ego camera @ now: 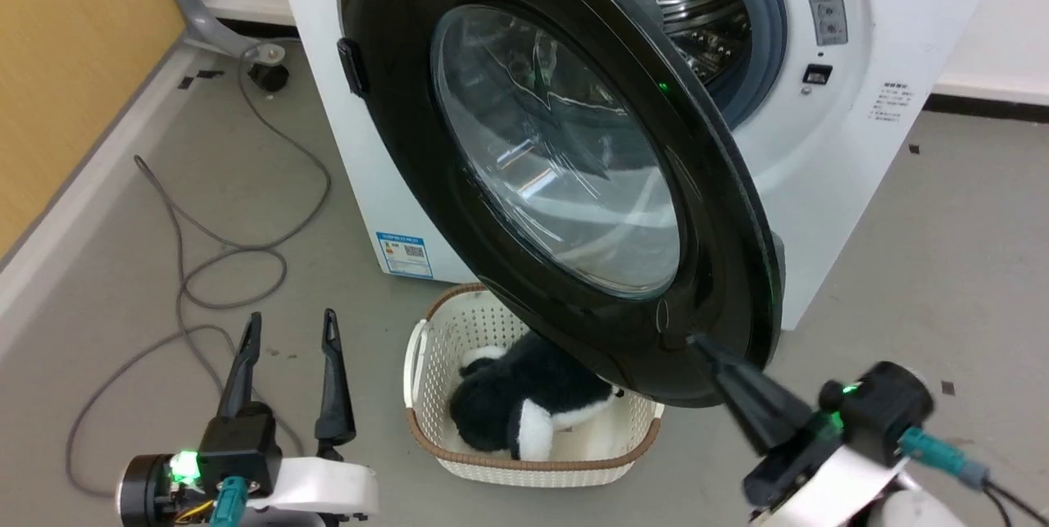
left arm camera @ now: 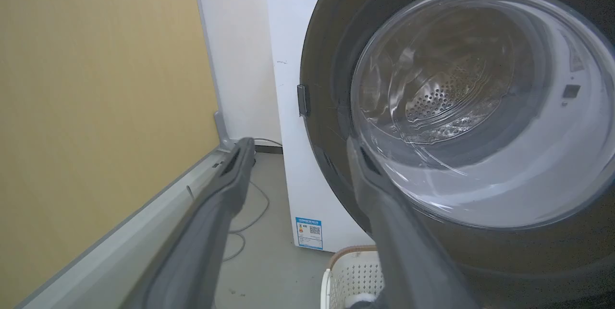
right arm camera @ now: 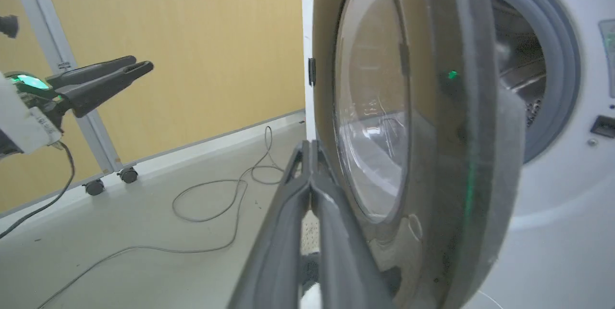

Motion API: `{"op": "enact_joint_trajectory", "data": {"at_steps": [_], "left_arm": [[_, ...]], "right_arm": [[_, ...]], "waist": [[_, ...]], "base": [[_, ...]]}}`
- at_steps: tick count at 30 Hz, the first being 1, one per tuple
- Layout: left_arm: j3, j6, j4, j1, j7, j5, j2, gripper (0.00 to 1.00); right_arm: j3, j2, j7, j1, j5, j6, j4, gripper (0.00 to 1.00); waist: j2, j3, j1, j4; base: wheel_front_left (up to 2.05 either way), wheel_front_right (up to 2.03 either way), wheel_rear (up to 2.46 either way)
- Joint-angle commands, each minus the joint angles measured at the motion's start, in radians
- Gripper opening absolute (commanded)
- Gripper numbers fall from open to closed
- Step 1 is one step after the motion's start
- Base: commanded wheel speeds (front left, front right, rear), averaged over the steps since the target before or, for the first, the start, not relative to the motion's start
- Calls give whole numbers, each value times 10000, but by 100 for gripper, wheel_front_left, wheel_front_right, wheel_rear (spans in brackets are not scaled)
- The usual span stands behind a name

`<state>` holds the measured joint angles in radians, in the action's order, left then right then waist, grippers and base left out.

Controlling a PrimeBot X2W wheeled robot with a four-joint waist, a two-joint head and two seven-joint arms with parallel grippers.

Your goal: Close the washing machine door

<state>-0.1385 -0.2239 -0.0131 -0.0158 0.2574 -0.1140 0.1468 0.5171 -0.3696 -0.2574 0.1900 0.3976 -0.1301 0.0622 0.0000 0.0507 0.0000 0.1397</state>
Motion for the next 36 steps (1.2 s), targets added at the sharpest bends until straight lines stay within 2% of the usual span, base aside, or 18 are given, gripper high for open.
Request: {"op": "enact_joint_trajectory", "data": {"at_steps": [1,14,25,36], "left_arm": [[11,86,12,-57,43,136,-77,100],[-150,410,54,-754,43,436,-593,100],[-508,561,176,-1779,43,482,-872,100],[-776,433,152,-2220,43,330,-954,100]], "right_arm": [[-259,-29,-44,167,116,-6,297,0],[-2123,91,-44,1624,424,-6,2094,0],[-3368,-405,-44,4059,259,-6,3694,0],[-3629,-876,-44,6416,135,-6,5507,0]], "waist": [[0,125,0,-36],[0,1260,0,22],[0,2759,0,443],[0,3430,0,897]], "base": [[0,0,0],[0,0,0],[0,0,0],[0,0,0]]}}
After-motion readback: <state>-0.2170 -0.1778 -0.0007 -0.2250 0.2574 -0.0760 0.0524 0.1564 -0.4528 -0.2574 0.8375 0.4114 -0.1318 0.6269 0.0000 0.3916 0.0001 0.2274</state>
